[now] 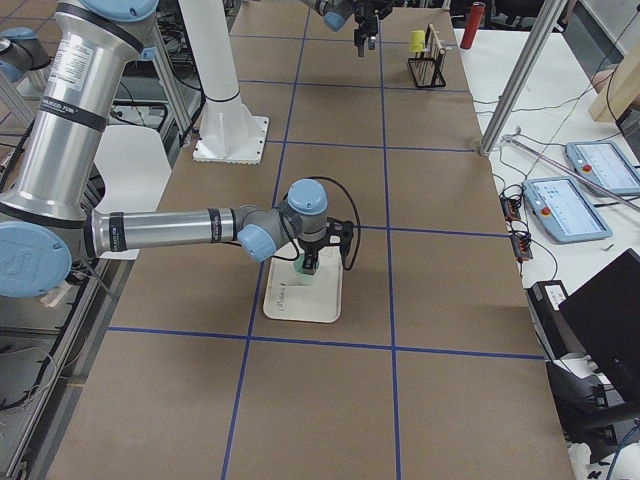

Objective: Left arm grabs green cup and hands to right arm on tray

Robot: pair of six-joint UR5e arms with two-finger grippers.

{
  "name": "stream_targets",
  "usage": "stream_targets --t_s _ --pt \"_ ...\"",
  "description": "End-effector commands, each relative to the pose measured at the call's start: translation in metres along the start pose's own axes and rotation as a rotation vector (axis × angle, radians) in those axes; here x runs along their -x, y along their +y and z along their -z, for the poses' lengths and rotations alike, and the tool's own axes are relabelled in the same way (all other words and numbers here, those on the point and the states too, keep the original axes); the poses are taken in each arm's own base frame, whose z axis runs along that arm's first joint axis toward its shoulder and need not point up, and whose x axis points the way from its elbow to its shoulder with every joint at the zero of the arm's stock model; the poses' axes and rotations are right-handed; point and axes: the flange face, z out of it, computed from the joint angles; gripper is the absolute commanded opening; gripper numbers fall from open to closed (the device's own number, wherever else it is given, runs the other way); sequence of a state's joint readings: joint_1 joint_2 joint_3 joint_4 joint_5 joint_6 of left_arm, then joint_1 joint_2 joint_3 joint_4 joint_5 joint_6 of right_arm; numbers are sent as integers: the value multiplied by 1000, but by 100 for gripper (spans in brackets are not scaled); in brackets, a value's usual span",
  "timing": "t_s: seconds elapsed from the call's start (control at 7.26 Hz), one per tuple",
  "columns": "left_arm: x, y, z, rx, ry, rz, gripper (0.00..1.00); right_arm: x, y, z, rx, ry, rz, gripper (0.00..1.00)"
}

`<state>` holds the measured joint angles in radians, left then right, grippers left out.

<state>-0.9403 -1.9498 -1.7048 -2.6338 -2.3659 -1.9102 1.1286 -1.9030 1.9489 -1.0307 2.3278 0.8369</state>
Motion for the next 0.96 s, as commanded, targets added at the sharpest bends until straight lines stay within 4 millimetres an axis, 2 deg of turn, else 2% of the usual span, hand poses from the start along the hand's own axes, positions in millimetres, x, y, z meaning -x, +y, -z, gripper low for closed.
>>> stream_targets --t_s 0.0,0.14,0.28,0.41,0.55,0.69,0.83 --pt "22 -37 44 -84 -52 -119 100 -17 -18 57 -129 -26 64 100" --pt "53 -63 68 -136 -147 -228 100 -33 -23 64 -142 -1 97 100" --pt "83 -89 95 -171 -263 -344 100 -38 -35 74 -152 26 130 100" --pt "118 -107 130 -193 -356 -453 100 -38 -52 91 -158 46 137 100" --pt "171 -117 169 -194 -443 -556 100 -40 -63 103 -153 67 156 100" --pt "214 -123 204 -190 -534 -626 100 -44 -71 111 -144 83 168 100" --pt "245 -129 233 -180 -630 -667 100 -45 -75 115 -125 92 174 100"
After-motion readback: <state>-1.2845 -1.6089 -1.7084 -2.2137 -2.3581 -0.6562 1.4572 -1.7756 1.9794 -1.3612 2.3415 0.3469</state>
